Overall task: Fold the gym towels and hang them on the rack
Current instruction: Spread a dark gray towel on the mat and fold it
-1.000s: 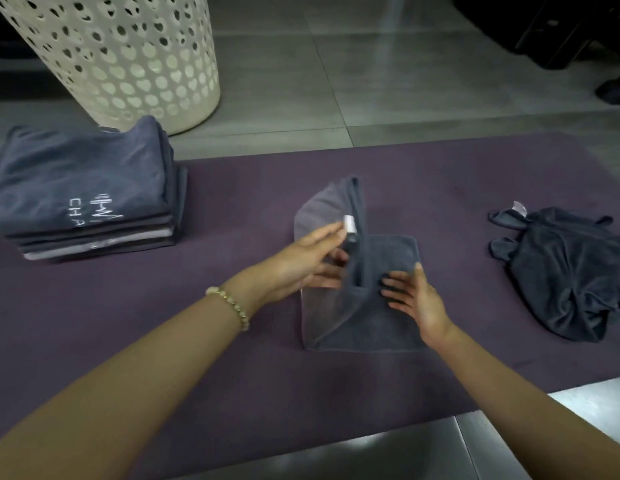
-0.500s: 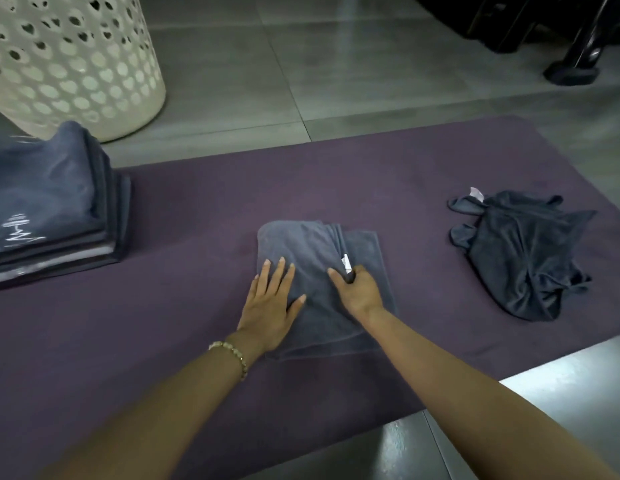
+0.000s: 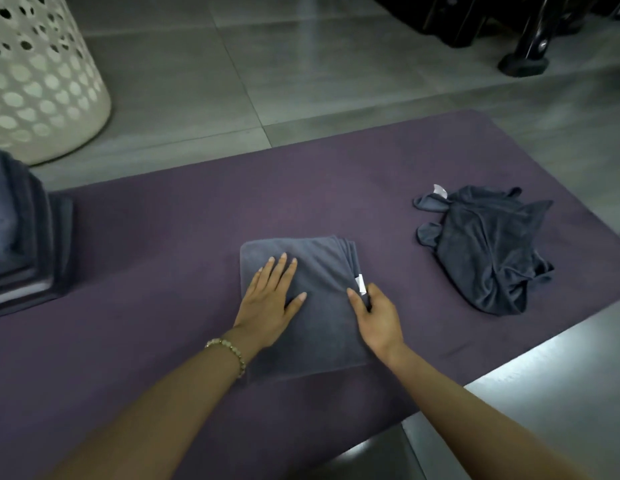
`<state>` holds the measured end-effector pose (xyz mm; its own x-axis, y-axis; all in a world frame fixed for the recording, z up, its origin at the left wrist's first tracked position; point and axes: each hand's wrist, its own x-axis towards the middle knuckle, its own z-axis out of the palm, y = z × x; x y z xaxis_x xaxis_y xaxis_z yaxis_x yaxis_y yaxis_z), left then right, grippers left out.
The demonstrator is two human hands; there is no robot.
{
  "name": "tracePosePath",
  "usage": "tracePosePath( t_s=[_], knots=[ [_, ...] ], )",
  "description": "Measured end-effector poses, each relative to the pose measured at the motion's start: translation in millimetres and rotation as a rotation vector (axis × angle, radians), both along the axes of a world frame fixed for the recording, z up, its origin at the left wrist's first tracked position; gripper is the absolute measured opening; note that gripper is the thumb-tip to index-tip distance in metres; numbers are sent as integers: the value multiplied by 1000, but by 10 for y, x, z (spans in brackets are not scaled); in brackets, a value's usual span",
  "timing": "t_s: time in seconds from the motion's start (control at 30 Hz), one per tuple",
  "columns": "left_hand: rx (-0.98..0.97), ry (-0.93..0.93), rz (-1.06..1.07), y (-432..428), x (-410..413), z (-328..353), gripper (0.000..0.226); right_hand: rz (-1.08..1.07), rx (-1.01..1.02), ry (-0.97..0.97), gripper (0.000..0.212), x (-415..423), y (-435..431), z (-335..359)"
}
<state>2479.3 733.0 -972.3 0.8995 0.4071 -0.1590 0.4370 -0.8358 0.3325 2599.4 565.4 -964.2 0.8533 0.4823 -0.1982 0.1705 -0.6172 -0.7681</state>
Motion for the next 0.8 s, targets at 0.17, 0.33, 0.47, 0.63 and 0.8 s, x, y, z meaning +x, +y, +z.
tracePosePath(
  t_s=[0.17, 0.33, 0.47, 0.63, 0.8],
  knots=[
    [-20, 89, 23, 357, 284, 105, 66, -26, 21, 80, 43, 59, 7, -75],
    [51, 200, -14, 611, 464, 173, 69, -11, 4, 86, 44, 54, -4, -93],
    [-26, 277, 0, 749, 622, 277, 71, -7, 2, 123, 40, 117, -3, -122],
    [-154, 391, 53, 814, 804, 359, 75, -16, 27, 155, 39, 133, -7, -136],
    [-156, 528, -46, 839, 900, 546, 73, 5, 26, 194, 35, 123, -26, -111]
  ],
)
